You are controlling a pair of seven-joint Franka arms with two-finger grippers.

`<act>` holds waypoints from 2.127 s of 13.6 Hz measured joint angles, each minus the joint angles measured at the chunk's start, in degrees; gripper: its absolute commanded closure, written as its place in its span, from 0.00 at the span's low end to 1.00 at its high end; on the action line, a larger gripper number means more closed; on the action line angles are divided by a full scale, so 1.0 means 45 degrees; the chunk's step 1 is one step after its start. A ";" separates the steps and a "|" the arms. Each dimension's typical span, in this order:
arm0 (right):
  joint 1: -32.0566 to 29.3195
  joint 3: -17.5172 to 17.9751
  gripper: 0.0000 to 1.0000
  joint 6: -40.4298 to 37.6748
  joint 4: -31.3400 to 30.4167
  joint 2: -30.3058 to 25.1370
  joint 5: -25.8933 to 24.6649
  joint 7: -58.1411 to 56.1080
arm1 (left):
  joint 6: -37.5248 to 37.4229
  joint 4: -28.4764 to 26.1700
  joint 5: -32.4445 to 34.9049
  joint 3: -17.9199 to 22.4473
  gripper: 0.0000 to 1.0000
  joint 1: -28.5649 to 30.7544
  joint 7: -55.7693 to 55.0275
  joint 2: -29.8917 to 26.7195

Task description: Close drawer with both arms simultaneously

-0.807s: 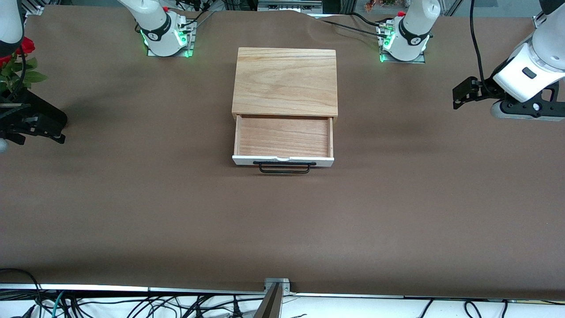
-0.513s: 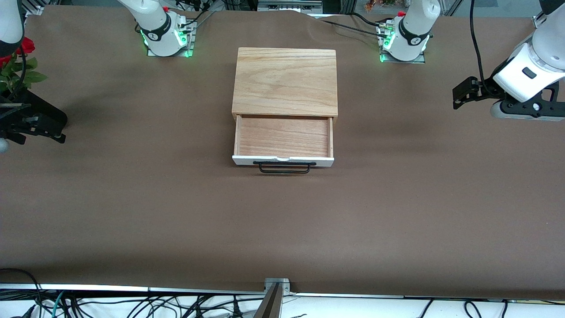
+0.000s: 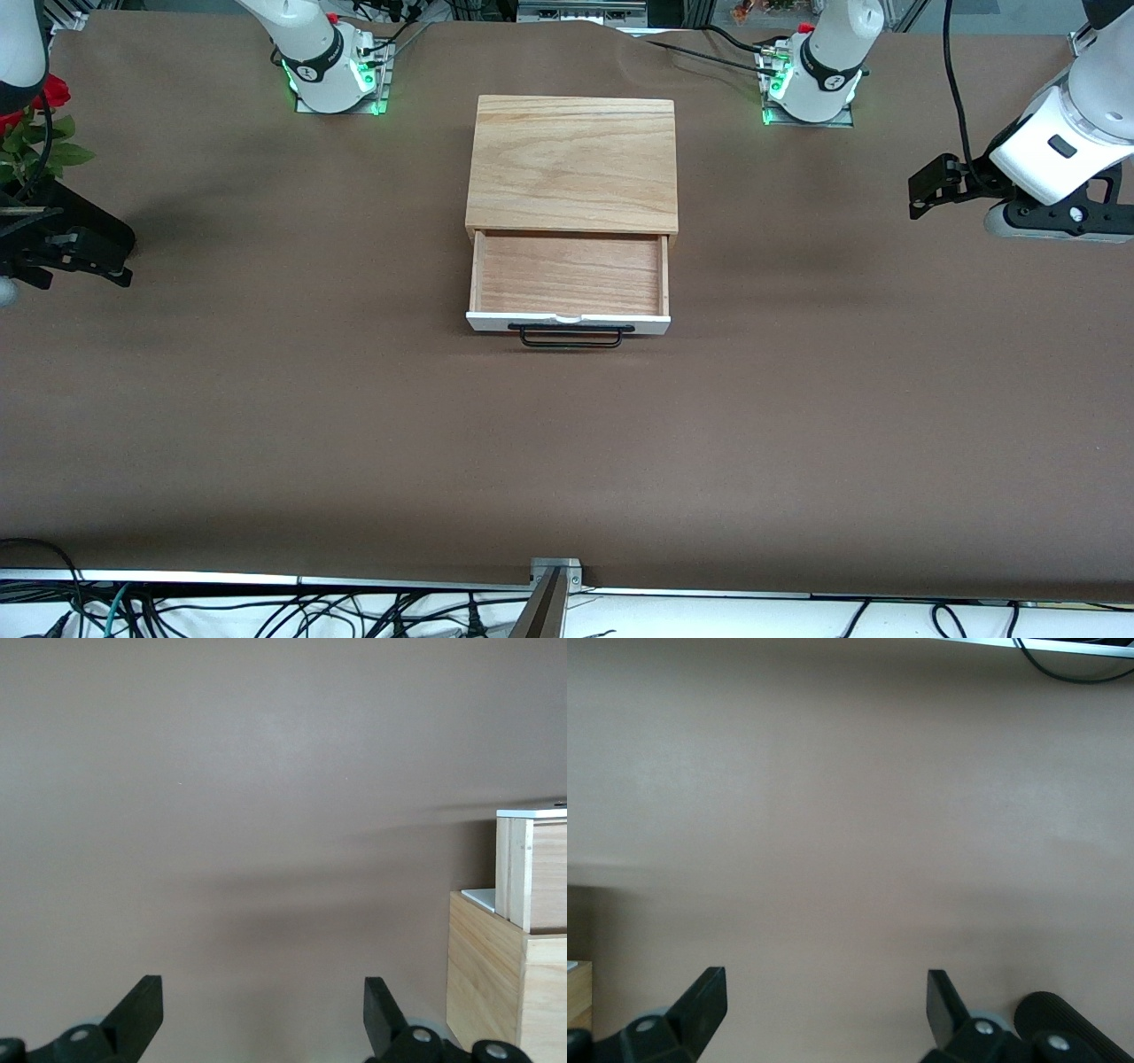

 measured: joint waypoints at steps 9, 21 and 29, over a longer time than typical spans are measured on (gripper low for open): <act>0.0000 0.0000 0.00 -0.0008 -0.0002 0.0001 0.0000 0.0012 | 0.0000 0.0000 0.0000 0.0000 0.00 0.0000 0.0000 0.0000; 0.0000 0.0003 0.00 -0.0015 -0.0009 0.0007 0.0000 0.0041 | 0.0000 0.0000 0.0000 0.0001 0.00 0.0000 0.0000 0.0000; 0.0389 0.1041 0.00 0.0100 -0.0082 0.1181 0.1064 0.0208 | 0.0002 -0.0002 0.0000 0.0000 0.00 -0.0002 0.0011 0.0004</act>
